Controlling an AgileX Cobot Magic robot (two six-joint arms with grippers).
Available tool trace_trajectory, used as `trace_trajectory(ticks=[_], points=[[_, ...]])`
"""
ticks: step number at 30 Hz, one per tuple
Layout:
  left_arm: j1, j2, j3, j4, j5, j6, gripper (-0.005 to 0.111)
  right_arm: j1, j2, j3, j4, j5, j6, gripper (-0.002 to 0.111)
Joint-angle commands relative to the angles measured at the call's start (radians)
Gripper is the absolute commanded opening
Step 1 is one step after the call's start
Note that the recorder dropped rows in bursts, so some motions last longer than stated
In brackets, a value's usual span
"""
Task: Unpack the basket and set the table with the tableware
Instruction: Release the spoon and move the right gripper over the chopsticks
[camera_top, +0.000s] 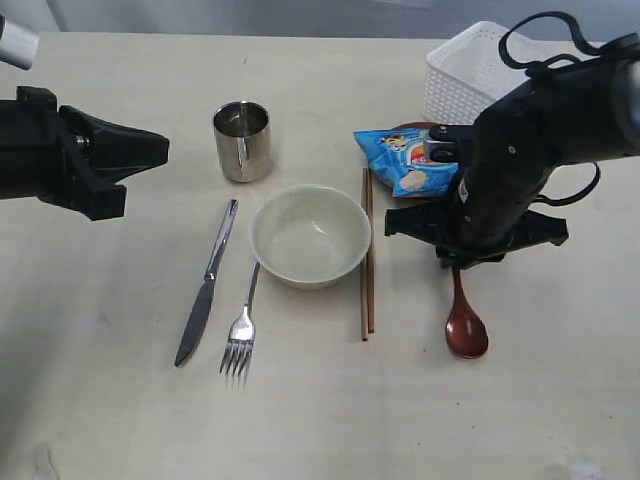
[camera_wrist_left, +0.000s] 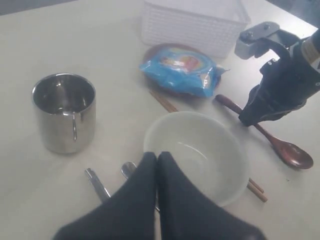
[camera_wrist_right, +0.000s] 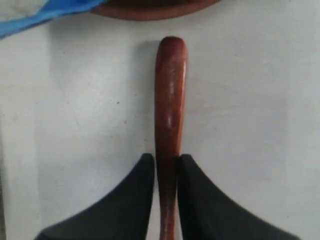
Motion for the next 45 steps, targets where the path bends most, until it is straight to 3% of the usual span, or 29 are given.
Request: trace_trajectory(ticks=[1, 4, 16, 24, 36, 45], points=[[0.003, 0.000, 0.006, 0.000, 0.004, -0.008, 0.000, -0.003, 0.007, 0.006, 0.003, -0.026, 0.003, 0.044], [0.003, 0.000, 0.006, 0.000, 0.004, -0.008, 0.000, -0.003, 0.005, 0.006, 0.003, -0.038, 0.003, 0.054], [0.003, 0.000, 0.006, 0.000, 0.004, -0.008, 0.000, 0.038, -0.242, 0.006, 0.009, -0.046, -0.097, 0.053], [0.003, 0.000, 0.006, 0.000, 0.004, -0.008, 0.000, 0.145, -0.186, 0.006, 0.009, -0.149, -0.102, 0.053], [0.003, 0.000, 0.006, 0.000, 0.004, -0.008, 0.000, 0.152, -0.147, 0.006, 0.003, -0.200, -0.091, 0.053], [0.003, 0.000, 0.006, 0.000, 0.004, -0.008, 0.000, 0.130, -0.212, 0.006, -0.125, -0.052, -0.016, 0.053]])
